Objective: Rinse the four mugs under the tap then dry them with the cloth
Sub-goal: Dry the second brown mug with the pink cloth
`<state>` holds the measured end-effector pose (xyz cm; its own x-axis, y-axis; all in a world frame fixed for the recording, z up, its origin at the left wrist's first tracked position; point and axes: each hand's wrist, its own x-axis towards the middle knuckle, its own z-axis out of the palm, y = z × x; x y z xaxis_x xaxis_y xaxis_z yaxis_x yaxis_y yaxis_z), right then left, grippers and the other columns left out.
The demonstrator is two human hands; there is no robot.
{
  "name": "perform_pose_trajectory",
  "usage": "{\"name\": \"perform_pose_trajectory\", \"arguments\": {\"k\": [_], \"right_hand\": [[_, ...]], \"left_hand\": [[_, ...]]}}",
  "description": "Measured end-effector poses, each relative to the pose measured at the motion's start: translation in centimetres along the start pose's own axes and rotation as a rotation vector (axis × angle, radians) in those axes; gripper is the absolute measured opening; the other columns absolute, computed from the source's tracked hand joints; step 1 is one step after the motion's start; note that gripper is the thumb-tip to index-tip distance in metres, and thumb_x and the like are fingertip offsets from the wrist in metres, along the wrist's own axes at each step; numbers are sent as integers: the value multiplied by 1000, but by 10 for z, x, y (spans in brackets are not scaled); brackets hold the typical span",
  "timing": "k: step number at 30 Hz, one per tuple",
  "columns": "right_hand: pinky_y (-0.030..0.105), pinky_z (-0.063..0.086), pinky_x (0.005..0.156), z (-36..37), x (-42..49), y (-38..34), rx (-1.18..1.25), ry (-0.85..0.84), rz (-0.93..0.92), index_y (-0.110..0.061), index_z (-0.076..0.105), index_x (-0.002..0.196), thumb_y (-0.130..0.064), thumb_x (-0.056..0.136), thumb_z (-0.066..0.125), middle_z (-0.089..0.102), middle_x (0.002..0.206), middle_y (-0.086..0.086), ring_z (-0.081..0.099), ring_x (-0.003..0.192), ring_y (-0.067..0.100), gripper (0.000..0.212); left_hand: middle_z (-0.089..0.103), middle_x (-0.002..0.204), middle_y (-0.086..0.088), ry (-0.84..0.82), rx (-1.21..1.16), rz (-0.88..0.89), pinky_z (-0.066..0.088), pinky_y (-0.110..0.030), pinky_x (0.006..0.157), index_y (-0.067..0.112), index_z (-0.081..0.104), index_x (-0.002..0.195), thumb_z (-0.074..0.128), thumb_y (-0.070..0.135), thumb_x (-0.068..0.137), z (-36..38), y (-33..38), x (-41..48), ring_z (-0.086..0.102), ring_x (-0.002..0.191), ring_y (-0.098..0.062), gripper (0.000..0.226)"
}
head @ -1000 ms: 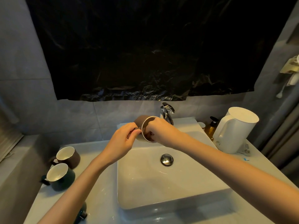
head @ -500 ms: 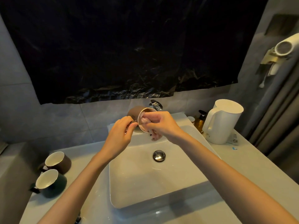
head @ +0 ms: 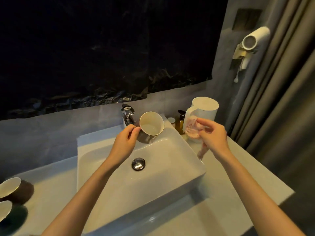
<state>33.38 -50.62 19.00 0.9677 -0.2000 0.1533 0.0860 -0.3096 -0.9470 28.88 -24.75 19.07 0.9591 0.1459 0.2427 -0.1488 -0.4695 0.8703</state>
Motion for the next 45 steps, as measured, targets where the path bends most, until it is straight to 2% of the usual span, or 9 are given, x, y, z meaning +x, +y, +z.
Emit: {"name": "perform_pose_trajectory", "arguments": {"k": [3,6,10,16,19,24,29,37,45], "right_hand": [[37,57,79,-18,7,61,-318,40,24,-12,69,117,-1,89,61,66,113,7,61,99,23,31],[39,60,73,-33,16,117,-503,-92,107,-5,72,88,2,87,57,69,98,17,65,87,32,16],[34,44,100,-38,28,142,-639,-243,175,-13,60,128,-7,88,61,57,134,9,53,121,27,40],[32,45,95,-2,24,58,-223,-506,-72,-38,48,133,-31,89,67,47,140,-12,49,120,9,48],[12,41,88,26,7,10,-169,-707,-253,-55,35,129,-39,81,74,35,136,-26,46,116,1,64],[7,37,86,87,-24,-45,-188,-944,-496,-45,30,142,-40,70,83,36,140,-23,37,117,-8,90],[33,36,106,160,-64,-74,-287,-1066,-624,-35,22,150,-46,64,85,36,147,-13,31,130,10,107],[33,46,91,280,-149,-114,-356,-1019,-791,-31,46,128,-48,56,86,53,125,-12,48,110,9,83],[29,47,89,387,-192,-90,-390,-901,-514,-28,44,134,-51,58,87,52,130,-9,47,107,8,90]], "left_hand": [[60,89,-5,-44,-52,-49,45,-33,71,13,60,91,41,27,100,30,1,0,53,82,-14,25],[60,88,-1,-68,-79,-71,45,-28,70,17,58,86,41,28,100,53,3,-3,53,81,-12,24],[61,90,2,-64,-85,-115,46,-24,70,22,57,86,41,29,100,69,6,-6,55,84,-10,23],[63,90,3,-16,-77,-148,47,-15,66,18,59,89,41,30,100,50,4,-17,58,81,-1,24],[61,86,7,15,-56,-145,44,-7,60,16,61,91,40,29,101,26,0,-29,55,72,10,26],[58,73,15,102,-39,-164,44,-13,61,12,60,86,41,27,100,-32,-16,-61,52,69,3,29],[54,73,7,157,-48,-190,42,-17,62,7,59,85,41,22,101,-104,-37,-101,48,67,-1,29],[46,70,3,224,-44,-304,41,-14,62,0,50,81,40,24,101,-219,-95,-150,45,61,1,32],[61,108,-1,320,152,-275,48,-13,80,20,65,106,61,13,90,-313,-188,-162,59,93,-2,17]]}}
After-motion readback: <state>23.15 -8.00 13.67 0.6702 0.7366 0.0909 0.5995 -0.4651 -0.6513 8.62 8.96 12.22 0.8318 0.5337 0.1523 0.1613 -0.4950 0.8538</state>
